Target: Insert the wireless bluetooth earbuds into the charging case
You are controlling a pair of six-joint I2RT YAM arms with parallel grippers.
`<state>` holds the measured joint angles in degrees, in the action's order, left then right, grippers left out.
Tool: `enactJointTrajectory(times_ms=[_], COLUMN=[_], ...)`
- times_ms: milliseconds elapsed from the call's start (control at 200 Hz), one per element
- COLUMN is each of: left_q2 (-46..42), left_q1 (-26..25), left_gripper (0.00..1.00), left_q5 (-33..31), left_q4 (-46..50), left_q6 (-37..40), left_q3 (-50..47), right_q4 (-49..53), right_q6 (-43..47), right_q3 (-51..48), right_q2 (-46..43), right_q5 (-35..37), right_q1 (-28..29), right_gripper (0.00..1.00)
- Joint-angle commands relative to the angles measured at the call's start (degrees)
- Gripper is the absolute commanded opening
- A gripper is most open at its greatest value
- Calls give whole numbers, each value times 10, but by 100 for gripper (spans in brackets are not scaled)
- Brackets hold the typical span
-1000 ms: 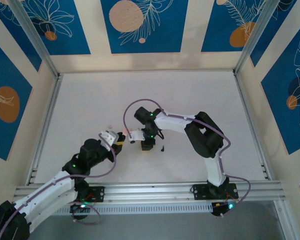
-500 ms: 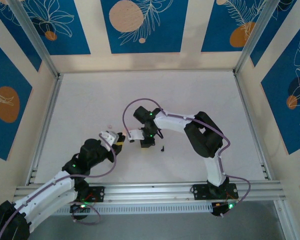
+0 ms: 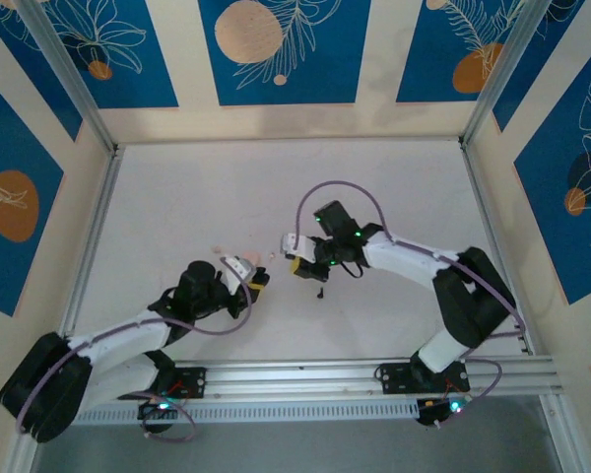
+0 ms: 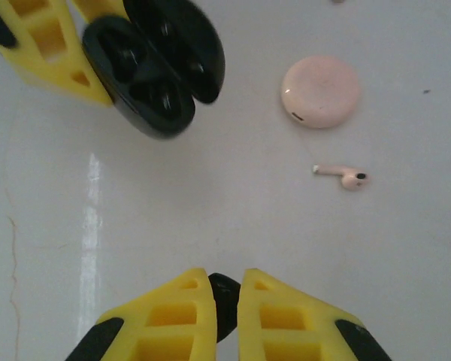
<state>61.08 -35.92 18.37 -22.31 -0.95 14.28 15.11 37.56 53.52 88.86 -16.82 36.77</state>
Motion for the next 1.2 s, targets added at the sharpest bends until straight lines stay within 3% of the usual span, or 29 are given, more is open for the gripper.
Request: enactJointTrajectory(times_ms=[0,215,425,845,1195], left_q2=[46,120,164,157,132], left_q1=[-10,-27,-41,-48,-48], left_gripper=[11,11,11,12,13], left_q5=[75,170,229,237,238], left_q4=[-107,-222,-268,-279,-263], left_q6=[10,2,-6,-14,-12], left_q3=[35,56,82,88,87], right_q4=[-85,-201,-210,-142,-139], right_q6=[-47,-80,-75,-22,-9], right_q3=[-48,-136,-143,-108,-97], right_q2=[-65,-203,-236,-204,-184], right_q5=[-83,-171,-206,-215,-178], right_q1=[-25,-55,-49,-29,-14], right_gripper=[7,7,7,7,7])
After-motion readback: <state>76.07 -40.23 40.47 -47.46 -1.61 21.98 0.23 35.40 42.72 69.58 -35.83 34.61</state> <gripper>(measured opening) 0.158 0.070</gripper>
